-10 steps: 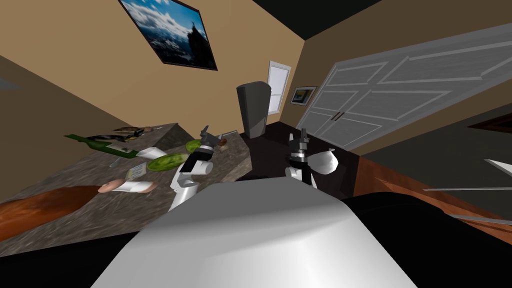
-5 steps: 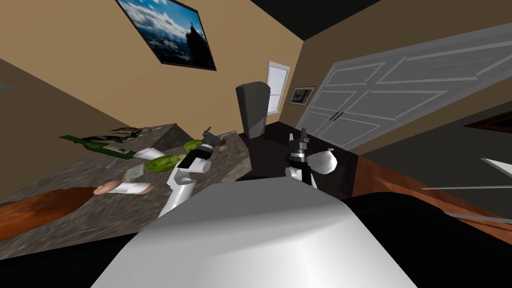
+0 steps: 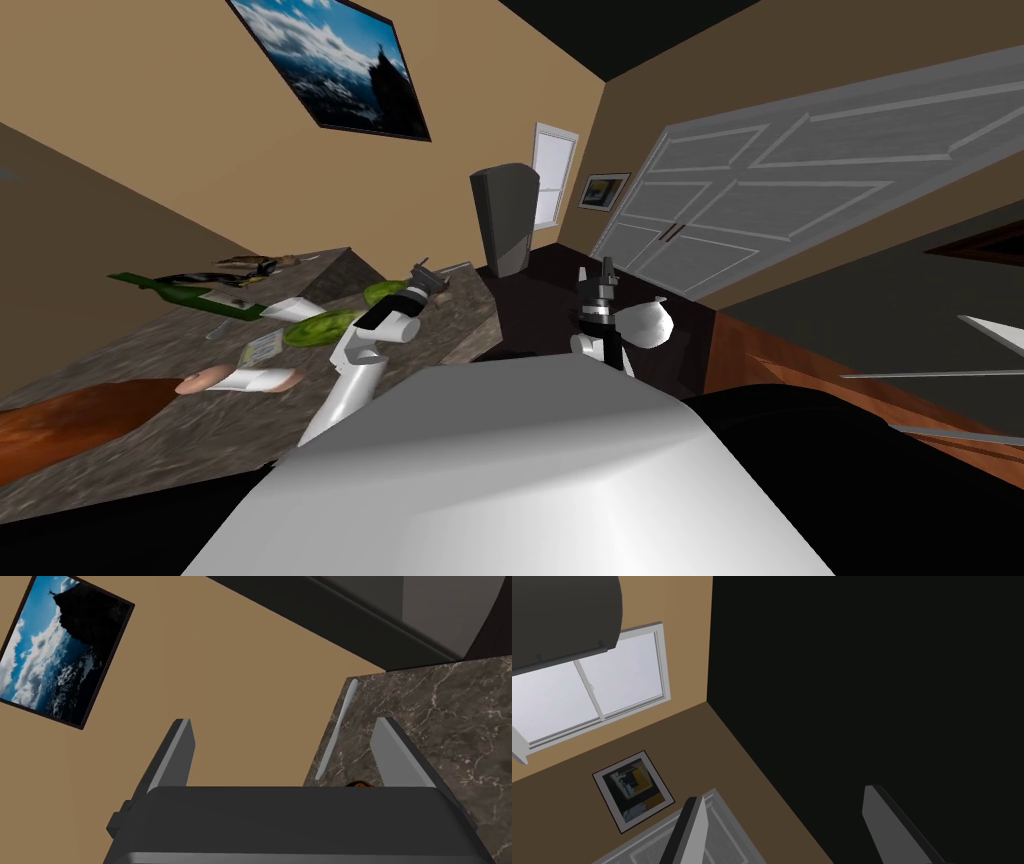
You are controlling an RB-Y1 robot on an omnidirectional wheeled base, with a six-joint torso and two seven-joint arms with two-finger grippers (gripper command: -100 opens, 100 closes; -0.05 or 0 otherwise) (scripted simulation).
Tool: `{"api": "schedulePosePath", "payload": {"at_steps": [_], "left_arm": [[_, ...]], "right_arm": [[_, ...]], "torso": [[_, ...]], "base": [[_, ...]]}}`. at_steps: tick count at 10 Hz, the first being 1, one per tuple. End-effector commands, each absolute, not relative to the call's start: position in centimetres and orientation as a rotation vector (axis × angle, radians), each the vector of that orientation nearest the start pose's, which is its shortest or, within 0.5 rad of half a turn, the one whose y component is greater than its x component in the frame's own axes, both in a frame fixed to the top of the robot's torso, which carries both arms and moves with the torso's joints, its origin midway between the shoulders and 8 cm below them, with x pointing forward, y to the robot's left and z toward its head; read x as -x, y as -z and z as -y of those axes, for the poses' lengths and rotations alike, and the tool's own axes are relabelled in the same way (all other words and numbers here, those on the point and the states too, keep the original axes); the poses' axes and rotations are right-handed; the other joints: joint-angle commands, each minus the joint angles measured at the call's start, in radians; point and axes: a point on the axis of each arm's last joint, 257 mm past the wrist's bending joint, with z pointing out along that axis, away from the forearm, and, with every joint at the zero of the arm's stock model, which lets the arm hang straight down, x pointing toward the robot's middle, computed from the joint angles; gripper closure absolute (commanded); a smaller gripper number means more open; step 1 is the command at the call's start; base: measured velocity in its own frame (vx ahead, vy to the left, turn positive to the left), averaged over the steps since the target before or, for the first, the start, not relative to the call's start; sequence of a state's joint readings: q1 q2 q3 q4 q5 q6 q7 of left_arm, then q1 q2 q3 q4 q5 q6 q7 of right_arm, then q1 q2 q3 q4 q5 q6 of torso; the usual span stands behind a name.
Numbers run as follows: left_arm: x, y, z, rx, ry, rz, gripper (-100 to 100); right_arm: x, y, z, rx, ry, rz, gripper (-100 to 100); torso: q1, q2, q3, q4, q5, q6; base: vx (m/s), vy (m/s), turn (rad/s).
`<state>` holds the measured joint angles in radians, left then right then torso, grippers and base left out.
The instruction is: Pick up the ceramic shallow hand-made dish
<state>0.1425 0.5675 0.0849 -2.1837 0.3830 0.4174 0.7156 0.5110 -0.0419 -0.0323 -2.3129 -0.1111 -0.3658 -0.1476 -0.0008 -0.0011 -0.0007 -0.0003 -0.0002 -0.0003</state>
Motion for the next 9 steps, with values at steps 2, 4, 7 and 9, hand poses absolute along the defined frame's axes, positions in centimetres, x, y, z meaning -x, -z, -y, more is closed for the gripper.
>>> {"api": "schedulePosePath", "payload": {"at_steps": [2,4,7,9], "left_arm": [[-49.2,8.5,-30.3,1.594,1.621,-1.082,-100],[-49.4,10.0,-30.6,1.665,1.590,-1.109,-100],[-49.3,13.0,-31.4,1.804,1.514,-1.157,-100],[-49.1,14.8,-31.9,1.878,1.460,-1.182,-100]], "right_arm": [[-35.5,-1.0,30.1,-0.843,-1.449,-0.606,0],[-35.5,-1.0,30.1,-0.843,-1.449,-0.606,0],[-35.5,-1.0,30.1,-0.843,-1.449,-0.606,0],[-35.5,-1.0,30.1,-0.843,-1.449,-0.606,0]], "torso": [[0.000,0.000,0.000,0.000,0.000,0.000],[0.000,-0.001,0.000,0.000,0.000,0.000],[0.001,-0.001,0.000,0.000,0.000,0.000],[0.001,-0.002,-0.001,0.000,0.000,0.000]], "base": [[0.020,-0.011,-0.006],[0.026,-0.012,-0.004],[0.026,-0.009,-0.003],[0.039,-0.009,0.001]]}}
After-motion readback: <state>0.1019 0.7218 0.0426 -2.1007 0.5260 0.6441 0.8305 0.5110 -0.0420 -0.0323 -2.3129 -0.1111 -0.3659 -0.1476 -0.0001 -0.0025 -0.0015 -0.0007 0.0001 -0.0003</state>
